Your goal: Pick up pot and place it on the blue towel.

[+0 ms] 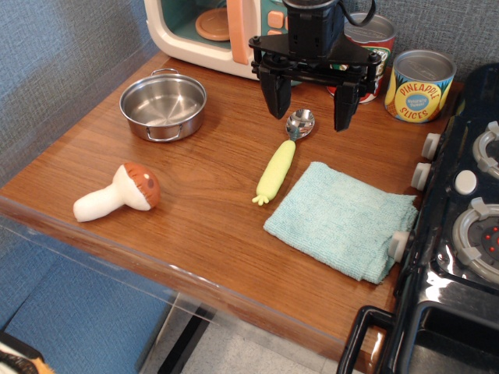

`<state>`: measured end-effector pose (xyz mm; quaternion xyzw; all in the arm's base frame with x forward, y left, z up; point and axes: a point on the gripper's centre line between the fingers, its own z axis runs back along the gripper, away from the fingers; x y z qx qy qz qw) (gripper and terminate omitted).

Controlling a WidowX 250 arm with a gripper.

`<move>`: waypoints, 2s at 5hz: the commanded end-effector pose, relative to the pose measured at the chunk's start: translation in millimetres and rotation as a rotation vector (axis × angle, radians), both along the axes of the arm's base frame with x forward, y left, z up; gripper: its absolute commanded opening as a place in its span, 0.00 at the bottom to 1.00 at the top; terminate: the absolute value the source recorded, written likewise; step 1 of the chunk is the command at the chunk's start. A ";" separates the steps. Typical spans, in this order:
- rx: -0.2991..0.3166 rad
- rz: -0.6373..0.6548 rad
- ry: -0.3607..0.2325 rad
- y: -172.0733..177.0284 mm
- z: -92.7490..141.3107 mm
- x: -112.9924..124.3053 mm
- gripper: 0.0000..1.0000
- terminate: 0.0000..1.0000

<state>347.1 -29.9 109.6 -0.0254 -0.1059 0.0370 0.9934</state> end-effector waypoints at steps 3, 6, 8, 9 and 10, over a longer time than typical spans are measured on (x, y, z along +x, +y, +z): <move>-0.016 0.062 -0.006 31.8 7.1 10.4 1.00 0.00; 0.036 0.269 -0.027 140.1 -4.5 53.0 1.00 0.00; 0.060 0.266 0.047 151.6 -36.4 45.1 1.00 0.00; 0.076 0.284 0.080 157.9 -51.8 37.9 1.00 0.00; 0.086 0.309 0.091 165.8 -62.6 39.1 1.00 0.00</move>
